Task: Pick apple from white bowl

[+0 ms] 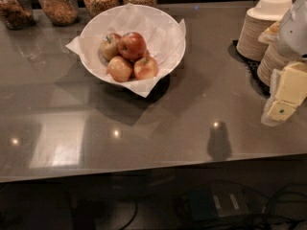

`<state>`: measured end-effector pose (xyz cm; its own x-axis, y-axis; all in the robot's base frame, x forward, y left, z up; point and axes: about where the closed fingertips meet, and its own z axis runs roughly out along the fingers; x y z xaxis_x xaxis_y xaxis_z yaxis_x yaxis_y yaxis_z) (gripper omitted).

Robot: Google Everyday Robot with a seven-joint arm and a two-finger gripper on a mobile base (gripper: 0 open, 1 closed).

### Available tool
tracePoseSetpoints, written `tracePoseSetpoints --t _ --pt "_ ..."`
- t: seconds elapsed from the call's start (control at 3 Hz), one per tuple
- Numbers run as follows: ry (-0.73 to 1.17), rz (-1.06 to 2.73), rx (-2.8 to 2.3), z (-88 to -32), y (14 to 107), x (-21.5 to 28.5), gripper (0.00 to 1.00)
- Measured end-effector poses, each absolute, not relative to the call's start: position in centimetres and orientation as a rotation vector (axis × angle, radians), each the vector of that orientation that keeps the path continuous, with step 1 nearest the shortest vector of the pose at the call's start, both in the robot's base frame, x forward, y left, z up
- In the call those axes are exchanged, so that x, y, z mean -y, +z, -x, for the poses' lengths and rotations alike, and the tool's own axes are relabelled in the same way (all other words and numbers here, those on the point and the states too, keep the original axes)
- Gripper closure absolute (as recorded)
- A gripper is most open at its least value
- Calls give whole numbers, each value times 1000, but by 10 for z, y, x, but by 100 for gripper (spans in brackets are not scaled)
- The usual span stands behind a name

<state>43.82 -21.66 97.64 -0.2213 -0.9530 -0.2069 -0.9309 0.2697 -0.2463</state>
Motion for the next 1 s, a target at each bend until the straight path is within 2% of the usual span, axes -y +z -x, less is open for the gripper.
tracePoseSetpoints --t 0.33,1.0 --pt "-99 1724 -2231 -438 976 217 0" --pt "51 1568 -2090 -483 976 173 0"
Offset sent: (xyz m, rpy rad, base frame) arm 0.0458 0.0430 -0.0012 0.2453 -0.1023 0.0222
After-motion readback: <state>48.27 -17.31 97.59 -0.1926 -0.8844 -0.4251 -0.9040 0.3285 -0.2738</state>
